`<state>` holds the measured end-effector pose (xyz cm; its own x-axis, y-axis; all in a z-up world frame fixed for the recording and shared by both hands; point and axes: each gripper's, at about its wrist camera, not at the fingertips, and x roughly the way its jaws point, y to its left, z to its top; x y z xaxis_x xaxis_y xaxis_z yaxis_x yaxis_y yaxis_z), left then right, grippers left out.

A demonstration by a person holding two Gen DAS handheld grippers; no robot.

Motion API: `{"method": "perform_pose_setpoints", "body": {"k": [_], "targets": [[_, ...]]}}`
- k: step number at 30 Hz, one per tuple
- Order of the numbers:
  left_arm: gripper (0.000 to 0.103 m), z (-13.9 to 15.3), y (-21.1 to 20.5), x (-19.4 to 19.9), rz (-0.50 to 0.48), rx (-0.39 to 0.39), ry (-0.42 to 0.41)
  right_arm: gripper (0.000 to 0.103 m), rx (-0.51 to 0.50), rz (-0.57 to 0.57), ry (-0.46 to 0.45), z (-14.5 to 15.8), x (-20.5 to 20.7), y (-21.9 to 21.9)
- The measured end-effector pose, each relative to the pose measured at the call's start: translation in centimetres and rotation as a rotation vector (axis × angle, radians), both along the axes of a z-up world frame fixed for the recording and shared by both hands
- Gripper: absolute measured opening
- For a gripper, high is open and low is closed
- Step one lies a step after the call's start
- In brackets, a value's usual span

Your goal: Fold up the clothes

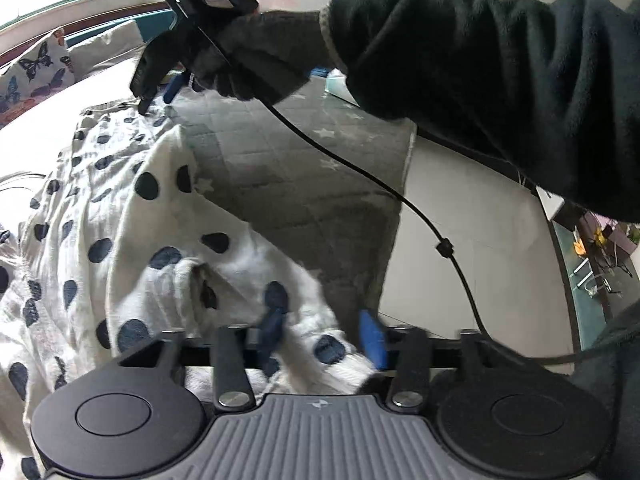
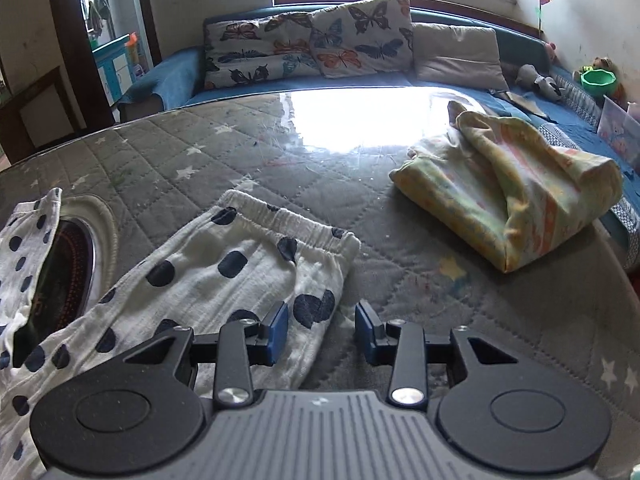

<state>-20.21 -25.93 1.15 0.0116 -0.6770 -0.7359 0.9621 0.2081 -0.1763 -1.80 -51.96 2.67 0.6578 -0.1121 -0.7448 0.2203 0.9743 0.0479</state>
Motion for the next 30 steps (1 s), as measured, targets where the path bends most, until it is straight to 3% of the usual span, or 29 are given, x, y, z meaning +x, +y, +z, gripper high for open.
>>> {"method": "perform_pose_setpoints", "body": {"k": [2, 3, 6, 13, 20, 22, 26, 30], "targets": [[0.02, -0.2, 0.1, 1.0, -0.001, -0.009, 0.059, 0.027, -0.004, -0.004, -0.006, -0.2, 0.4, 0.0], [0.019, -0.3, 0.2, 1.2, -0.004, -0.013, 0.076, 0.012, -0.006, -0.005, -0.009, -0.4, 0.6, -0.1], [0.018, -0.3, 0.4, 1.0, -0.036, -0.033, 0.071, 0.004, -0.043, -0.006, -0.017, -0.5, 1.5, 0.3], [0.019, -0.7, 0.3, 0.8, -0.081, -0.067, 0.07, 0.003, -0.121, -0.006, -0.045, -0.8, 4.7, 1.1], [0.048, 0.4, 1.7, 1.8, -0.057, -0.125, 0.082, 0.014, -0.184, 0.017, -0.041, 0.3, 4.7, 2.0], [0.051, 1.2, 2.9, 2.4, -0.042, -0.156, 0.076, 0.017, -0.178, 0.035, -0.049, 1.1, 3.6, 2.5], [0.053, 2.9, 5.4, 4.7, 0.039, -0.201, 0.055, 0.02, -0.138, 0.096, -0.059, 2.1, 1.2, 3.9], [0.054, 4.5, 7.5, 8.1, 0.203, -0.209, -0.008, 0.03, -0.099, 0.173, -0.048, 1.8, -1.0, 5.9]]}}
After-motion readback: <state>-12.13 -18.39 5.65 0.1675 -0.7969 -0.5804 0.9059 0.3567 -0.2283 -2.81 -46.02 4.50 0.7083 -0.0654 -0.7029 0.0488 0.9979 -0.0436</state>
